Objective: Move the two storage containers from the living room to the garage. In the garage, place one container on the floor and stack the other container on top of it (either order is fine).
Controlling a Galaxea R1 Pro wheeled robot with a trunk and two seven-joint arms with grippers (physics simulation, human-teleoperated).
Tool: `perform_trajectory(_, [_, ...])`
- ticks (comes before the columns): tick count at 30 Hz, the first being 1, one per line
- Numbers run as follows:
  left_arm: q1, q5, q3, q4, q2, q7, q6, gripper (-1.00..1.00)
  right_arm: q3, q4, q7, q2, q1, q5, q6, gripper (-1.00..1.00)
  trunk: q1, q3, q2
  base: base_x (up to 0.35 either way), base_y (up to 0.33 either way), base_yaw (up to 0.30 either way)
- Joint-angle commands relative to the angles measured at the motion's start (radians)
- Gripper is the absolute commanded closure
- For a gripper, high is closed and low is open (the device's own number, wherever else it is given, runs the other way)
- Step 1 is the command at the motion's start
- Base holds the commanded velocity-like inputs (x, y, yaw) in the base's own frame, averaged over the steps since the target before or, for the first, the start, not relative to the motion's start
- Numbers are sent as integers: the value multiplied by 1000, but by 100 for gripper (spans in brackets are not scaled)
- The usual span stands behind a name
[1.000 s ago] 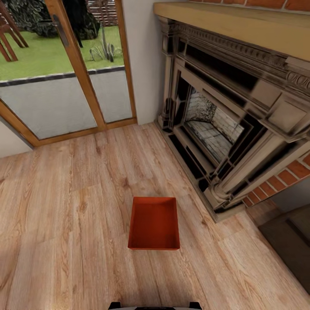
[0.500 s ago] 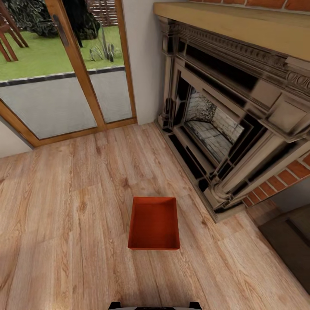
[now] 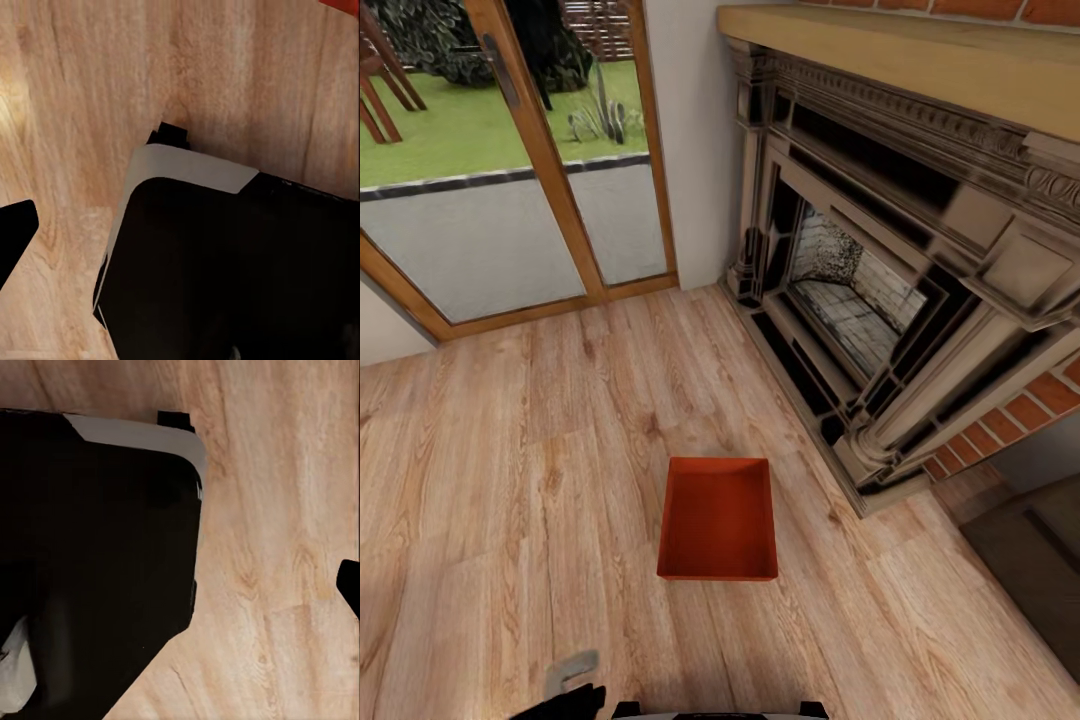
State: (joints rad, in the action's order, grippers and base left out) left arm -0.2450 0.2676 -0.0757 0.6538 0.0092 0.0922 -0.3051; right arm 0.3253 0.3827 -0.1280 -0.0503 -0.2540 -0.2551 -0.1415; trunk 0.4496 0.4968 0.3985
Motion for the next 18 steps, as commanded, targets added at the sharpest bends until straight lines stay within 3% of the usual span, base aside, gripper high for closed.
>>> perform_trajectory(1, [-1, 11, 0, 9, -1, 6, -14, -100, 4, 6, -10, -1, -17, -11, -13, -100, 0, 2, 2, 0, 0, 0])
perform_trajectory(2, [-12, 10, 1, 9, -10, 7, -40, -100, -12, 10, -21, 1, -85, -11, -31, -100, 0, 2, 2, 0, 0, 0])
perform_trajectory(5, [-55, 10, 2, 0, -24, 9, -67, -100, -28, 7, -46, 3, -157, -13, -42, -100, 0, 2, 2, 0, 0, 0])
perform_trajectory(6, [-106, 7, 3, -17, -38, 19, -90, -100, -41, -3, -74, 11, -214, -15, -46, -100, 0, 2, 2, 0, 0, 0])
perform_trajectory(7, [-126, 3, 3, -25, -43, 25, -98, -100, -44, -8, -85, 16, -234, -15, -46, -100, 0, 2, 2, 0, 0, 0])
perform_trajectory(9, [-250, -42, 5, -81, -65, 55, -133, -100, -61, -38, -128, 49, -332, -16, -36, -100, 0, 2, 2, 0, 0, 0])
perform_trajectory(14, [-377, -82, 5, -188, -88, 66, -135, -100, -120, -94, -142, 68, -437, -48, 30, -100, 0, 2, 2, 0, 0, 0])
perform_trajectory(15, [-424, -87, 5, -233, -94, 67, -133, -100, -129, -134, -137, 73, -463, -50, 51, -100, 0, 2, 2, 0, 0, 0])
perform_trajectory(18, [-463, -92, 6, -268, -98, 67, -124, -100, -129, -155, -132, 89, -476, -41, 97, -100, 0, 2, 2, 0, 0, 0])
